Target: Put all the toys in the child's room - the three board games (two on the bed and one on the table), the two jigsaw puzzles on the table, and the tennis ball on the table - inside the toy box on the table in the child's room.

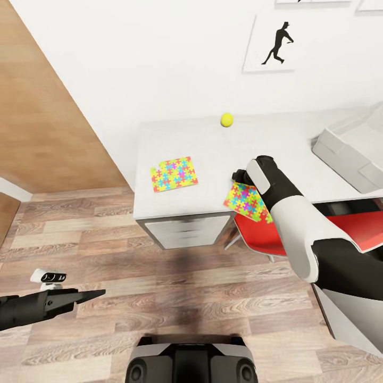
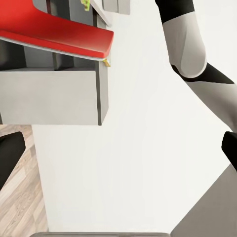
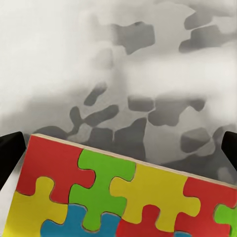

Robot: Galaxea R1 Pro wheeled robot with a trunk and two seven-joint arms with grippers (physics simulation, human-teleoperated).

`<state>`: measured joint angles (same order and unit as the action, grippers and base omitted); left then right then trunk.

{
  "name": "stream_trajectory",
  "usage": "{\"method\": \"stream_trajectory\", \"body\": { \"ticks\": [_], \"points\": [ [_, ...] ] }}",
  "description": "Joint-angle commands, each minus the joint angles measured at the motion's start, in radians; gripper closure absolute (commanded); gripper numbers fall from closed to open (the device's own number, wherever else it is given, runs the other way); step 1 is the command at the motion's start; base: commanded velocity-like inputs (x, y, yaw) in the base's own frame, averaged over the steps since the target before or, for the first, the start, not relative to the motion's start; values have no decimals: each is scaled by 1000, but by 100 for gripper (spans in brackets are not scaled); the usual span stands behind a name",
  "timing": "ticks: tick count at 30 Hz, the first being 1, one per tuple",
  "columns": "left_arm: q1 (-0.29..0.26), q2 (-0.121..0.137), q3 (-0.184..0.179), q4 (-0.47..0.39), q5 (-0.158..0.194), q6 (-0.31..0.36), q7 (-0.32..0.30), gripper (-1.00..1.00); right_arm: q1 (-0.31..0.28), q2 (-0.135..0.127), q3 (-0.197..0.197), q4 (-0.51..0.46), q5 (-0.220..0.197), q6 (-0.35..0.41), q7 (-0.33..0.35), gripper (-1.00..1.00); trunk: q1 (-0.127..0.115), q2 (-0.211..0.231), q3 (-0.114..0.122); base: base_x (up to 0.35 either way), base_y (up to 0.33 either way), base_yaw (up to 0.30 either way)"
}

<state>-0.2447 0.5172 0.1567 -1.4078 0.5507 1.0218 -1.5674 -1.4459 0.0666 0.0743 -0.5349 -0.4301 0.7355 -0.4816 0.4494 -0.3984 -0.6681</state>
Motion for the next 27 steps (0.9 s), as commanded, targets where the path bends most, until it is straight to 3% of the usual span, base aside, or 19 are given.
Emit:
{"method": "stream_trajectory", "body": {
  "ticks": [1,10,27],
  "points": [
    [0,0,0,0,0,11,-3,-100,-1,-1,5,-1,-10,2,-9,-100,1,-2,-1,0,0,0],
    [0,0,0,0,0,11,-3,-100,-2,-1,3,-11,-9,2,-12,-100,1,-2,5,0,0,-25],
    [0,0,0,0,0,11,-3,-100,-2,-2,-5,-179,-18,98,-15,-100,1,-2,31,0,0,-77]
  ]
}}
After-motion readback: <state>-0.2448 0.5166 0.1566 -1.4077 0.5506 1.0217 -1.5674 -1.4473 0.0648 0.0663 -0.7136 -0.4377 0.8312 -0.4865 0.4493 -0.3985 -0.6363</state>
